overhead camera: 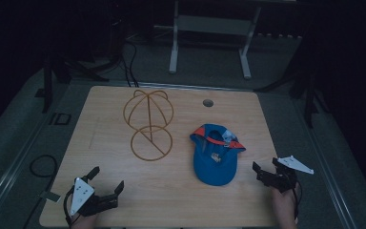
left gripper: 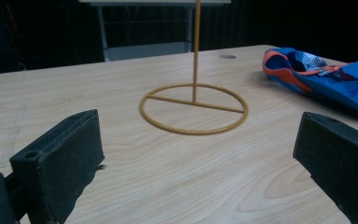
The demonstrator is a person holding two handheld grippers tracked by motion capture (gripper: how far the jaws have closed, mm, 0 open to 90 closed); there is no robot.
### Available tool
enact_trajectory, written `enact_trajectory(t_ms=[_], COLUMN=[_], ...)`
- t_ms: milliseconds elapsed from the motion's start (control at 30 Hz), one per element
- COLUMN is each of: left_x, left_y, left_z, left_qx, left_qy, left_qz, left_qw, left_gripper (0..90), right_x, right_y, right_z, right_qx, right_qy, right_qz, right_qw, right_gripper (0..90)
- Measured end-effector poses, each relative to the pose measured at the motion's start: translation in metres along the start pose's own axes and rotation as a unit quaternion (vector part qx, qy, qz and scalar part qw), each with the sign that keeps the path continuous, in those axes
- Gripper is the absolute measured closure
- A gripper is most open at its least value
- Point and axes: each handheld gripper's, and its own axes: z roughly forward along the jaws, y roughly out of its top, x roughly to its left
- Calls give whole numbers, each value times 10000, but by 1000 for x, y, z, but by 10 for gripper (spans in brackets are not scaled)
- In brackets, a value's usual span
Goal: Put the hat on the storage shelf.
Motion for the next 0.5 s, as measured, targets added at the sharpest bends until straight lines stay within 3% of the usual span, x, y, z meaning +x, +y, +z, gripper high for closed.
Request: enact_trajectory(t_ms=[300,367,500], left_x=[-3,-3,-6], left_y=[1,0,0], left_z=[1,2,3], left_qx=[63,96,146], left_qy=[-71,-92,-174], left_qz=[25,106,168], left_qw=[10000,9999,9996], left_gripper=[18,18,18], right_x=[12,17,27], right_y=[24,33,43], right_z=[18,24,35], right_qx=[37,60,202], right_qy=[277,420,331], right_qz=[-317,-338,-534], right_qw=[9991,9985,9978], right_gripper=[128,127,127])
